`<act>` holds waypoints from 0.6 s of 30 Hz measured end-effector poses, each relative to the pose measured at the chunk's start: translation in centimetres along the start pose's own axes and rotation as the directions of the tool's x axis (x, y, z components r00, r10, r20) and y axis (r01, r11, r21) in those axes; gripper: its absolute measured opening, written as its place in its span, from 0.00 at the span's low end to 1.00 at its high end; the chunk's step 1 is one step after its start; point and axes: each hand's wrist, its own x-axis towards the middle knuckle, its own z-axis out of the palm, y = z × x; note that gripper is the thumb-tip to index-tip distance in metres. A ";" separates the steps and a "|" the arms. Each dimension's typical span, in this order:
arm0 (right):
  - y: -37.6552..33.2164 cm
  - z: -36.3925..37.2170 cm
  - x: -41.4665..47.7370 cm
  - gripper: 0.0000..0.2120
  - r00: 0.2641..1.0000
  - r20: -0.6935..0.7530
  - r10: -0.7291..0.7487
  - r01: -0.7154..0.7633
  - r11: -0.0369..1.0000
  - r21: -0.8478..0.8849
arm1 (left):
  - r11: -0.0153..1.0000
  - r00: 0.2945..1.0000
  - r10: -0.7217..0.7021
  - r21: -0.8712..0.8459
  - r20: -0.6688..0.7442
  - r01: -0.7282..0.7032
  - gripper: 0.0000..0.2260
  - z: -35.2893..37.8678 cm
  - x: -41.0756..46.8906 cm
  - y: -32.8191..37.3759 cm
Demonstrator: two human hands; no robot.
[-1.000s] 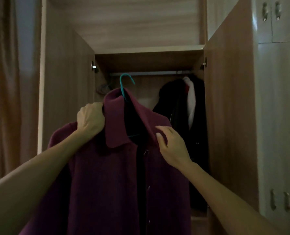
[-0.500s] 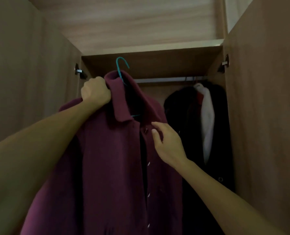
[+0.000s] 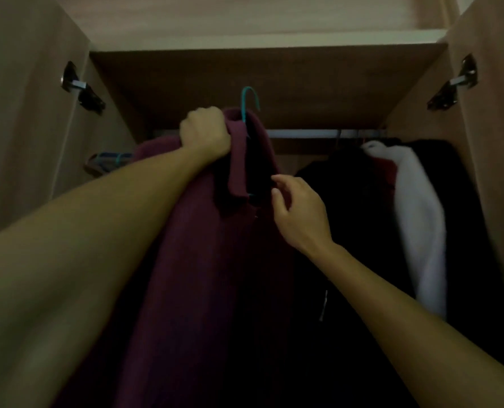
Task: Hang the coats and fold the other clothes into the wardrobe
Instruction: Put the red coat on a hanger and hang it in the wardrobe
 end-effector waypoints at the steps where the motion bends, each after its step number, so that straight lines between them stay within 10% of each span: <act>1: 1.3 0.0 0.8 0.16 1.000 -0.018 0.020 -0.020 1.000 -0.010 | 0.999 0.999 -0.011 -0.050 0.038 0.013 0.11 1.2 0.3 1.4; 11: 11.4 -1.3 6.7 0.15 0.996 -0.083 0.025 -0.036 0.991 -0.132 | 0.993 0.997 0.071 -0.099 0.019 -0.068 0.08 11.9 6.3 10.1; 18: 15.1 -1.4 10.8 0.13 0.995 -0.095 -0.036 0.020 0.986 -0.163 | 0.961 0.965 0.235 0.174 -0.114 -0.214 0.06 16.1 8.7 14.4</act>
